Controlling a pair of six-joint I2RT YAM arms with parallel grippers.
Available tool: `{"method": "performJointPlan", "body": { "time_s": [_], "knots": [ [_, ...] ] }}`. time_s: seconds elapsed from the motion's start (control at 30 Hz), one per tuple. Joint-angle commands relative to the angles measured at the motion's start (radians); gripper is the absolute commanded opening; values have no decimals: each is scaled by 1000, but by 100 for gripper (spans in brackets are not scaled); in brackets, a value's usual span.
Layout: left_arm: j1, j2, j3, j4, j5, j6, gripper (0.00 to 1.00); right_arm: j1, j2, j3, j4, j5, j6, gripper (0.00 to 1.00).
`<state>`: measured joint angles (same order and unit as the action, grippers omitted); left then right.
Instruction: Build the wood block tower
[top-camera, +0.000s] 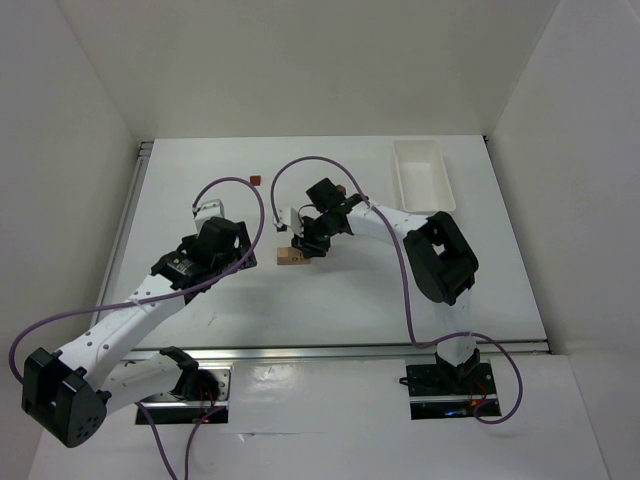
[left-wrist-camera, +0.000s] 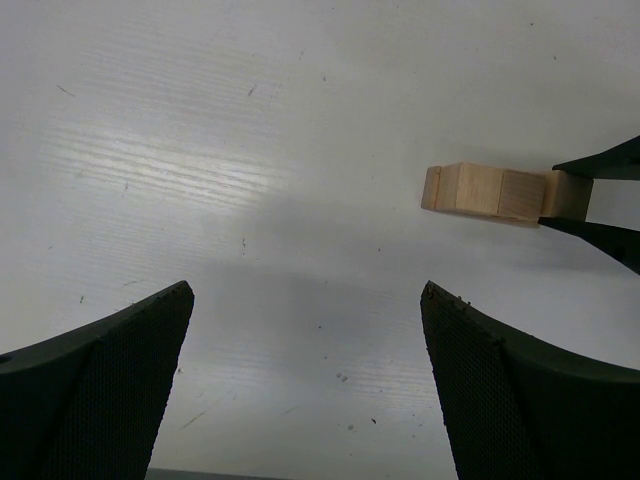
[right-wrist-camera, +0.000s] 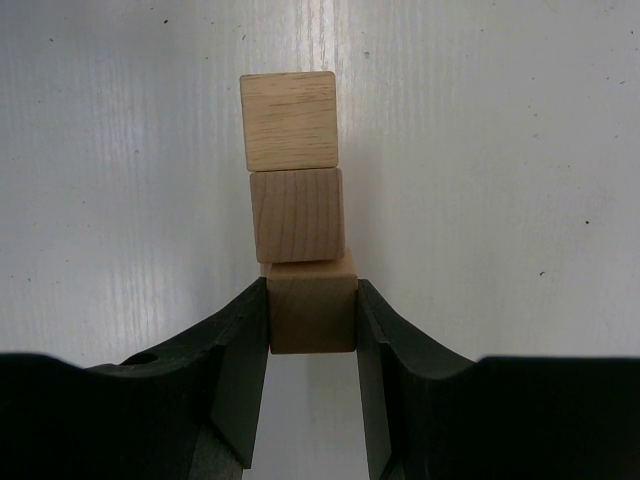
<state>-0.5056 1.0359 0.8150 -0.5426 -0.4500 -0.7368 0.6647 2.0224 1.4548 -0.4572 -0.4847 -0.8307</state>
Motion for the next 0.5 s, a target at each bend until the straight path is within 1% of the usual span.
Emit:
{"method": "performJointPlan", "body": {
  "time_s": [0.0, 0.23, 0.27, 0.43, 0.47],
  "knots": [
    [-4, -11, -4, 15, -1, -1, 100, 21, 9, 42, 22, -11, 1, 37],
    [-4, -11, -4, 15, -1, -1, 100, 21, 9, 42, 22, -11, 1, 39],
    [-4, -11, -4, 15, -1, -1, 100, 21, 9, 42, 22, -11, 1, 41],
    [-4, -11, -4, 15, -1, -1, 100, 21, 18, 42, 22, -11, 1, 41],
    [-4, -11, -4, 15, -1, -1, 100, 21, 18, 42, 22, -11, 1, 42]
  ]
}}
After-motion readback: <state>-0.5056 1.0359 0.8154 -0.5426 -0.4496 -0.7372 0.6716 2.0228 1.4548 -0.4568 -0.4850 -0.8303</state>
